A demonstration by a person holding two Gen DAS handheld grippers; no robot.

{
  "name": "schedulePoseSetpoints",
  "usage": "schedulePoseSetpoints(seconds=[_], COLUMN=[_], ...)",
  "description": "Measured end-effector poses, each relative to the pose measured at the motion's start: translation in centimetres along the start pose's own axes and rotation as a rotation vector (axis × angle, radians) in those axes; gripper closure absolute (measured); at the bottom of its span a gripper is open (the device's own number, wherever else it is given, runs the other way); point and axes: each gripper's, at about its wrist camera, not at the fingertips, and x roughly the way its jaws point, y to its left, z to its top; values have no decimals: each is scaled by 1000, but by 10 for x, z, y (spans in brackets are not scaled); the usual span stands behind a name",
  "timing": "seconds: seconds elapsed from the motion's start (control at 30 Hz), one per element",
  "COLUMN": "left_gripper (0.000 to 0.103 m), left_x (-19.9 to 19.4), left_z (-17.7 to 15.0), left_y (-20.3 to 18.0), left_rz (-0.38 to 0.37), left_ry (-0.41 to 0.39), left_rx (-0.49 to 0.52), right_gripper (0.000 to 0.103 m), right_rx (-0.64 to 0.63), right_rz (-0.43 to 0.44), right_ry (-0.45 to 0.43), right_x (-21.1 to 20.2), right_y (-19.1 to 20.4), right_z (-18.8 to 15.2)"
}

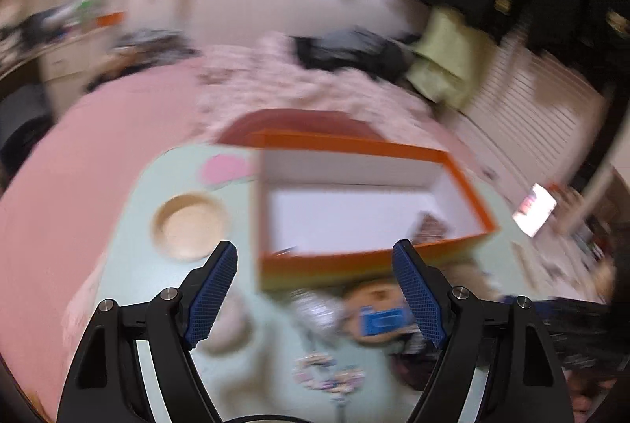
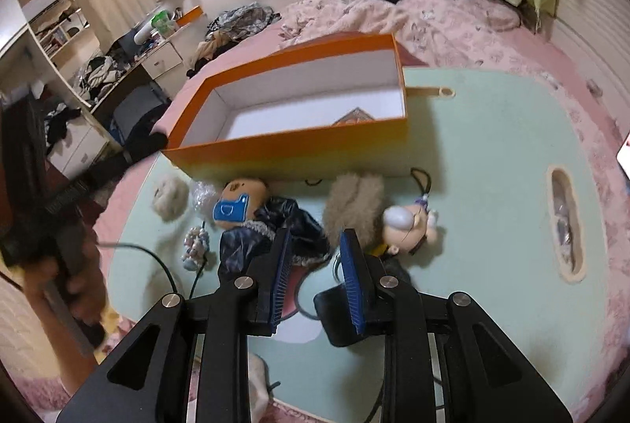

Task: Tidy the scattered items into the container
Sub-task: 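Reach the left gripper into the box toward the brown card box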

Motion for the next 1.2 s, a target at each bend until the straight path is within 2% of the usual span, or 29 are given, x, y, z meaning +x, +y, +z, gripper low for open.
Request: schedulePoseSetpoints(seconds=[0.07, 0.2, 0.27, 0.33, 0.4, 0.5, 0.6, 0.67, 0.87, 0.97, 1.1, 1.2], left_gripper=[23, 24, 25, 31, 36, 38, 42, 42, 41, 41, 55, 55], left_x=[14, 43, 60, 76, 96, 124, 139, 144, 160, 162, 161, 162], left_z=[17, 47, 57, 65, 70, 69, 62, 58, 52, 52, 59, 65], left_y=[-18, -50, -63, -74, -85, -97, -99, -103, -103, -98, -87, -79], left_rz=[-50, -3, -38, -78, -73, -50, -73, -79, -30, -64, -64, -33], left_ry=[99, 176, 219, 264, 315, 385, 444, 457, 496, 494, 484, 480], left_rx=[88, 199, 215, 223, 243, 265, 248, 258, 270, 251, 217, 218], right_gripper=[76, 76, 76, 76, 76, 76, 76, 76, 76, 76, 76, 76], right_rx=[4, 10, 17, 30, 51, 87, 103, 103, 111, 105, 98, 90], right_rz=[9, 1, -3, -4, -3, 9, 25, 26, 35, 40, 43, 45], right_ry=[5, -6, -23, -34, -47, -65, -61, -60, -55, -45, -35, -31], right_x=[1, -3, -11, -17, -24, -30, -30, -29, -25, -23, -21, -20], right_y=[-1, -5, -11, -18, -26, -35, -41, -41, -43, -42, -38, -36], right_z=[-3, -8, -10, -11, -11, -11, -10, -10, -11, -12, -14, -15])
